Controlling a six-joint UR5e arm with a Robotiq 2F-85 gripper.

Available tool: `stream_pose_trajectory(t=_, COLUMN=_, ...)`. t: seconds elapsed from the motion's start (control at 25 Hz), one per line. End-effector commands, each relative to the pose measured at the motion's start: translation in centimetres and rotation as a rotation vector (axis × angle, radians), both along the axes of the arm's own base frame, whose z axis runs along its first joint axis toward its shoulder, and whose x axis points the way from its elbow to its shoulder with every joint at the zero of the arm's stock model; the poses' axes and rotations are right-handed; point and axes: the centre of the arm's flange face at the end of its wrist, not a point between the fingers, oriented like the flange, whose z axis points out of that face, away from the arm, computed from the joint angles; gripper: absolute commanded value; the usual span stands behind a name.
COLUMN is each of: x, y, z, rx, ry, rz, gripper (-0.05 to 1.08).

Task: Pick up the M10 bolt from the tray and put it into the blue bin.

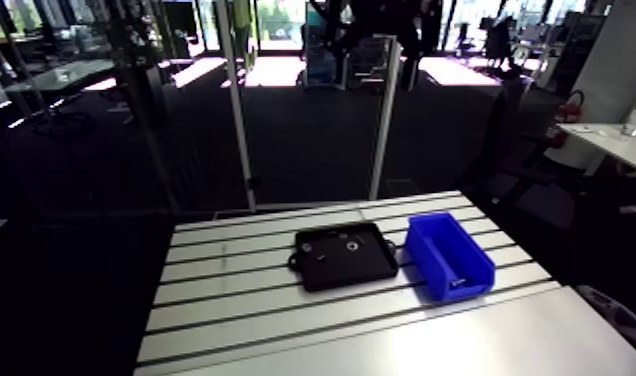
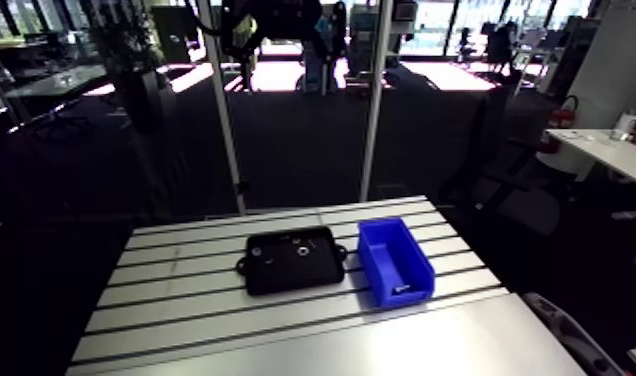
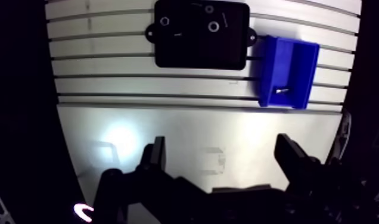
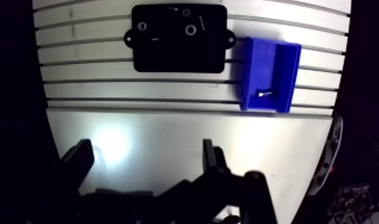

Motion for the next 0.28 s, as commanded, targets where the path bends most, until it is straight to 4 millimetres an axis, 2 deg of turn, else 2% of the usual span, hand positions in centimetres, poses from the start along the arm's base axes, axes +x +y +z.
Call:
stream_pose_trajectory(t=0.04, x=-0.06, y=0.1, z=-0.25, rx=0.005, ry=-0.005, rz=0.002, gripper=0.01)
stream_pose_trajectory(t=0.28, x=0.03, y=-0.06, z=-0.4, rx=-0.001, ry=-0.008, rz=0.003, gripper=0.01)
